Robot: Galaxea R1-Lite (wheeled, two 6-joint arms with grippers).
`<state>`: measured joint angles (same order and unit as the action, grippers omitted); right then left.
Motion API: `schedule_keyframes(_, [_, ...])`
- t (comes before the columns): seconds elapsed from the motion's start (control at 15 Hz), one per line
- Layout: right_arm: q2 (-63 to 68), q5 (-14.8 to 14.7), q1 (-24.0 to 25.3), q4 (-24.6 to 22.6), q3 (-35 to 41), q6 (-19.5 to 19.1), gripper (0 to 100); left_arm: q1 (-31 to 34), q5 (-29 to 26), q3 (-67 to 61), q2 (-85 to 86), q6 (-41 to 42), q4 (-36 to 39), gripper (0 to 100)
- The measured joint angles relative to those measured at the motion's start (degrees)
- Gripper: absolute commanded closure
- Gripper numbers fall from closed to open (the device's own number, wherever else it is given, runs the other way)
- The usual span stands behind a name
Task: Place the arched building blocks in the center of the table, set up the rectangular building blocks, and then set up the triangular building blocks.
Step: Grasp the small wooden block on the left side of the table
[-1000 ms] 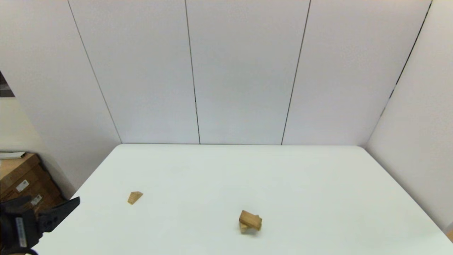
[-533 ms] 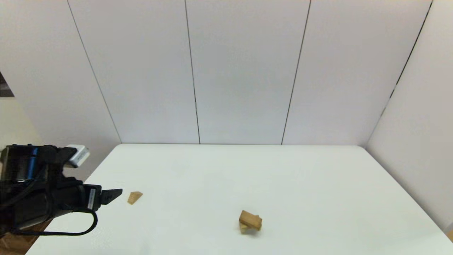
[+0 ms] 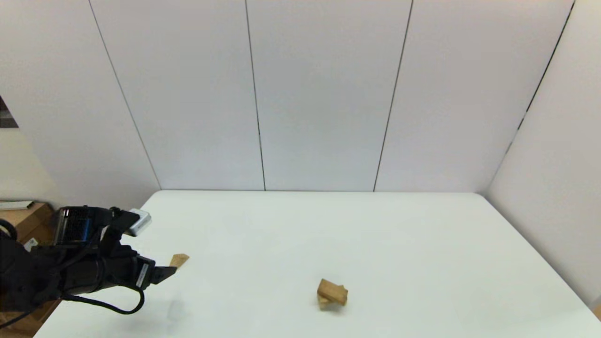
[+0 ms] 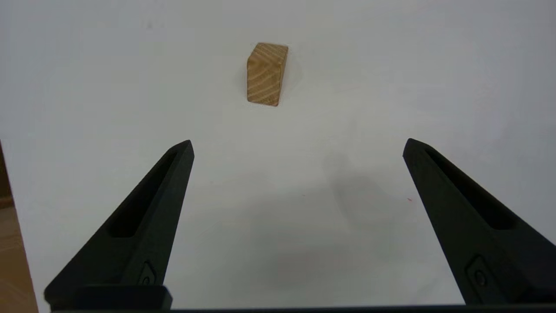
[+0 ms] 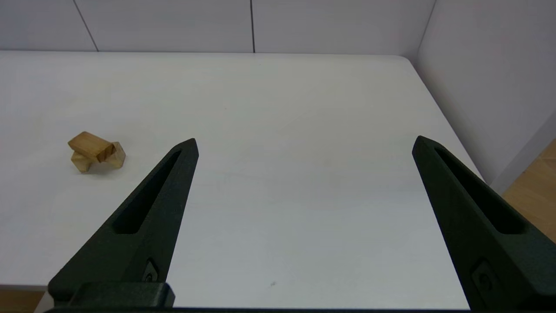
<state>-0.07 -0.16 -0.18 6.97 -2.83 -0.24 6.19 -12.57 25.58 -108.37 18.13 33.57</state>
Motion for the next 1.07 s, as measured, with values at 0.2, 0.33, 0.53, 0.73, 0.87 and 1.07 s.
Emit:
schedule_keyframes(0.2, [0.0, 0.0, 0.0, 0.0, 0.0, 0.0, 0, 0.5, 0.1, 1.4, -2.1, 0.3, 0.0, 0])
schedule_keyframes(0.33, [0.0, 0.0, 0.0, 0.0, 0.0, 0.0, 0, 1.0, 0.1, 2.4, -2.8, 0.5, 0.0, 0])
schedule_keyframes(0.53, [0.0, 0.0, 0.0, 0.0, 0.0, 0.0, 0, 1.2, 0.1, 3.5, -3.8, 1.0, 0.0, 0])
schedule_keyframes(0.73, [0.0, 0.0, 0.0, 0.0, 0.0, 0.0, 0, 1.1, 0.1, 4.4, -5.3, 1.2, -0.1, 0])
schedule_keyframes(0.87, [0.0, 0.0, 0.0, 0.0, 0.0, 0.0, 0, 0.9, 0.1, 5.4, -6.8, 1.6, 0.0, 0])
schedule_keyframes(1.07, [0.0, 0.0, 0.0, 0.0, 0.0, 0.0, 0, 0.8, 0.1, 7.9, -9.4, 2.2, 0.6, 0])
